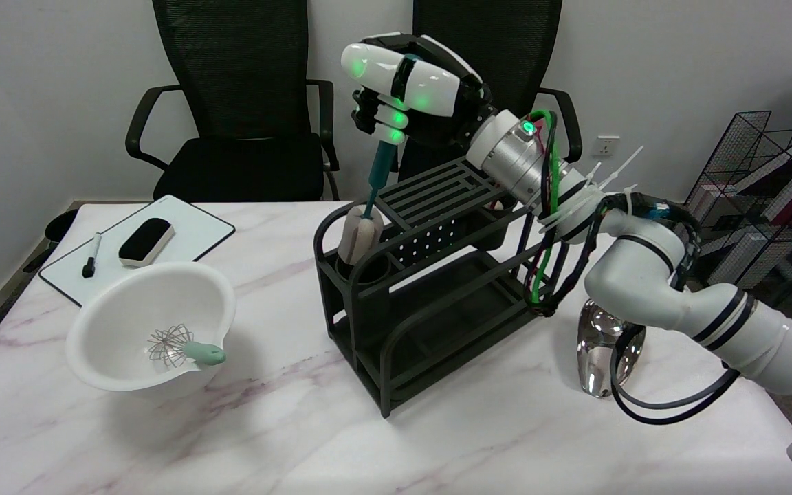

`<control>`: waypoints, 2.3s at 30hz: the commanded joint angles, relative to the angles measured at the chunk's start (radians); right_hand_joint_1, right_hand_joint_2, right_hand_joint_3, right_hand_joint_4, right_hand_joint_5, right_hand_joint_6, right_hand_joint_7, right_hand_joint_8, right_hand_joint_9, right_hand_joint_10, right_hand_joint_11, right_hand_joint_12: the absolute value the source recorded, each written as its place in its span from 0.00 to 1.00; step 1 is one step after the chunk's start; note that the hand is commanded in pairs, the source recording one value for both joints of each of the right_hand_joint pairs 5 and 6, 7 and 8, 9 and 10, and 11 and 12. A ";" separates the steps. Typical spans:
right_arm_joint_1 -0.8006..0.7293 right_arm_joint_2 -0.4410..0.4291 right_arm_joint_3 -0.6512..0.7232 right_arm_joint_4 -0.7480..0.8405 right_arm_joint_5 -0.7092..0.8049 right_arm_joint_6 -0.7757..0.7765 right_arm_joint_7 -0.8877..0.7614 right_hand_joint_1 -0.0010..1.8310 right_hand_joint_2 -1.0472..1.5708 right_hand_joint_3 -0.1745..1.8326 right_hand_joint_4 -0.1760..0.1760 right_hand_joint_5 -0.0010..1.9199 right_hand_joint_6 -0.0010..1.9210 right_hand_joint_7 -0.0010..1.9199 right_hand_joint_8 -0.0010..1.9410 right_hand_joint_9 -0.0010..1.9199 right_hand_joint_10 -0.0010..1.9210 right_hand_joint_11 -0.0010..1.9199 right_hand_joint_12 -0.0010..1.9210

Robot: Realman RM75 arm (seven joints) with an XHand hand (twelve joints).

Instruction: Place the blue sponge bottle brush into the kitchen storage rack.

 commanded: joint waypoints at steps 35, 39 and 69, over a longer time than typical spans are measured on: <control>-0.049 -0.033 -0.016 -0.084 0.003 0.018 0.004 0.58 1.00 0.24 0.50 1.00 1.00 1.00 0.99 1.00 1.00 1.00 1.00; -0.046 -0.042 -0.027 -0.089 0.003 0.018 0.002 0.58 1.00 0.24 0.50 1.00 1.00 1.00 0.99 1.00 1.00 1.00 1.00; -0.059 -0.088 -0.046 -0.160 -0.005 0.107 0.004 0.52 1.00 0.25 0.50 1.00 1.00 0.91 0.90 0.87 0.87 0.75 0.75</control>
